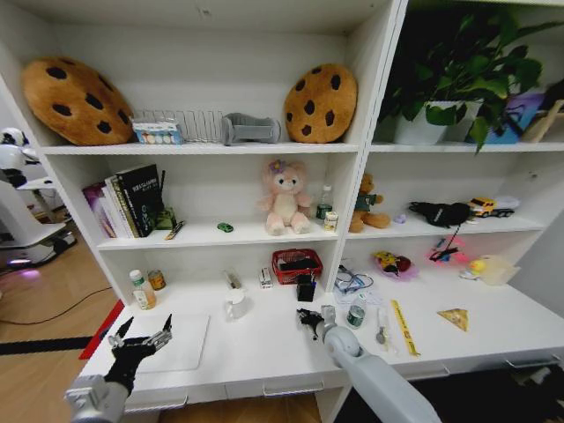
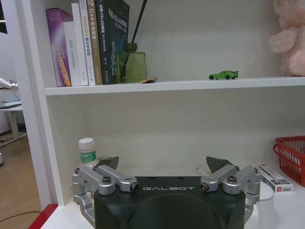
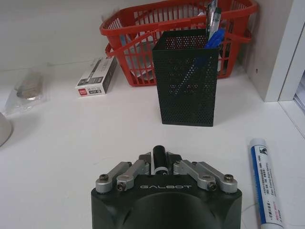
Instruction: Organize the objects on the table.
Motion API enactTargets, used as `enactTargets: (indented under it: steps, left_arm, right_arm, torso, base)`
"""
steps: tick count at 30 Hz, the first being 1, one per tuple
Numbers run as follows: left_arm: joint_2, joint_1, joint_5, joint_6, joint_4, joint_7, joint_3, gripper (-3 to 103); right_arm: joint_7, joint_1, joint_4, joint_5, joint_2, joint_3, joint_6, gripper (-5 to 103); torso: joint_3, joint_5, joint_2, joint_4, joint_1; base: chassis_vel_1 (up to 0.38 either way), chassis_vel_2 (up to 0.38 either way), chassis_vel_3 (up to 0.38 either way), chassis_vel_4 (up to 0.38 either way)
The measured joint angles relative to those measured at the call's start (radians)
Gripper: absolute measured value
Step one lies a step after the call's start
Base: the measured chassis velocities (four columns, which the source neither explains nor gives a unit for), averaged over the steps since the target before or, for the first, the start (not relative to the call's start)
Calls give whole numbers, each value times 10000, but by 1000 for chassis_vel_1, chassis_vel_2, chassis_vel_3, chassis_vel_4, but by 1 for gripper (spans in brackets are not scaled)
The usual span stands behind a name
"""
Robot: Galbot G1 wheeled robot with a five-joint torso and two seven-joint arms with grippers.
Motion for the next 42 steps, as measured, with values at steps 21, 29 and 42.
enactTargets:
  steps: [21,29,42]
  left_arm:
    - [-3,-58,55,-11,90,-2,103,100]
    - [15,-56,91,-10,95,0,128,100]
    - [51,-30,57,-9,150,-4,40,100]
  right_arm:
    - [-2921,37,407,-3057,-434,967,4025,11]
    - [-3535,637,-187,-3377,-214,1099,5160,11]
    - [-3613,2220,-2457,-3885,999,1189,5644,11]
  torso:
    - [2,1,-1,0,1]
    - [3,1,-2,-3,1]
    - [1,-1,-2,-1,2]
  base:
    - [0,0,0,0]
    - [0,0,0,0]
    - [0,0,0,0]
